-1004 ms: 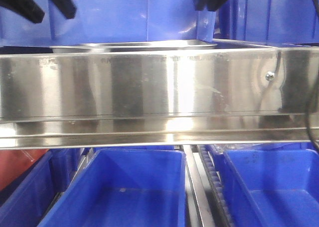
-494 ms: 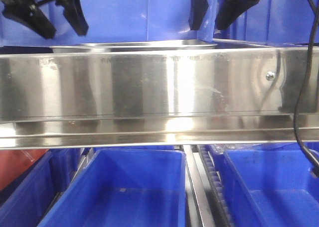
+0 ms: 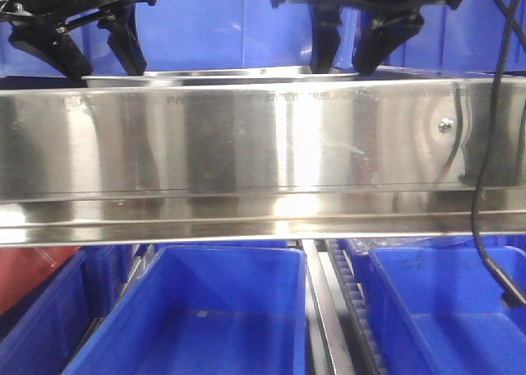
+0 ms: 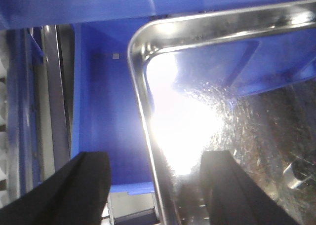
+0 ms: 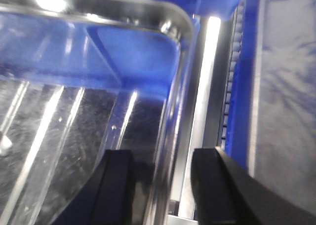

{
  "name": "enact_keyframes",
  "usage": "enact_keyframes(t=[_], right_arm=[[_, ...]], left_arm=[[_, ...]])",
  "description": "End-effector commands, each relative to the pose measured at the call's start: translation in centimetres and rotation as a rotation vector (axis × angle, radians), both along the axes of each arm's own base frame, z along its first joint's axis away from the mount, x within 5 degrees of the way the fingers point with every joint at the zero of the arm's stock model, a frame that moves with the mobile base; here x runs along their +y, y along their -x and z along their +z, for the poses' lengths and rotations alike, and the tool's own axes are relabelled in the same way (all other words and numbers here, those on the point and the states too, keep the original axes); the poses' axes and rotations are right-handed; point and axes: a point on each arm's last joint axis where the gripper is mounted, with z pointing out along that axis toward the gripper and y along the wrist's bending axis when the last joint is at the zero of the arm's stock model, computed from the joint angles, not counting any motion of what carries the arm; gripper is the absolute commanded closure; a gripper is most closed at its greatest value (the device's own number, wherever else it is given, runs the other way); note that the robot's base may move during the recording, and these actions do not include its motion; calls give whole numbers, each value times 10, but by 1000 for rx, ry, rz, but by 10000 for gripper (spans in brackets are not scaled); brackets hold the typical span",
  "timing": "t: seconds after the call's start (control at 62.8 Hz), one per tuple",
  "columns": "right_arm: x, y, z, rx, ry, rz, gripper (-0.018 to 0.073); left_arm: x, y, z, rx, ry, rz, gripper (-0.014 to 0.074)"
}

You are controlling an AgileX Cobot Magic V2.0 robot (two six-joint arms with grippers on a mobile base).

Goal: Stack silver trays without gaps
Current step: 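Close both grippers on the tray rims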

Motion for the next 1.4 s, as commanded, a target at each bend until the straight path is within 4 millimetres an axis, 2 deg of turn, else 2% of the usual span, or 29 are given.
enact_keyframes(t=[0.0,0.239,0.749,1.163,1.386], right_arm=[[2,-4,3,-44,0,17,368],[3,-7,2,-65,-2,22,368],[-7,-14,-2,-70,21,2,368],[-5,-15,-4,-72,13,1,368],[-3,-18,-13,-43,7,-3,368]], left_arm=[[0,-4,0,-12,7,11,277],[-1,-8,-13,30,-7,14,277],[-2,-10,-11,6,3,13,277],[-2,-11,-10,-8,1,11,277],[-3,-13,-9,-40,12,10,277]])
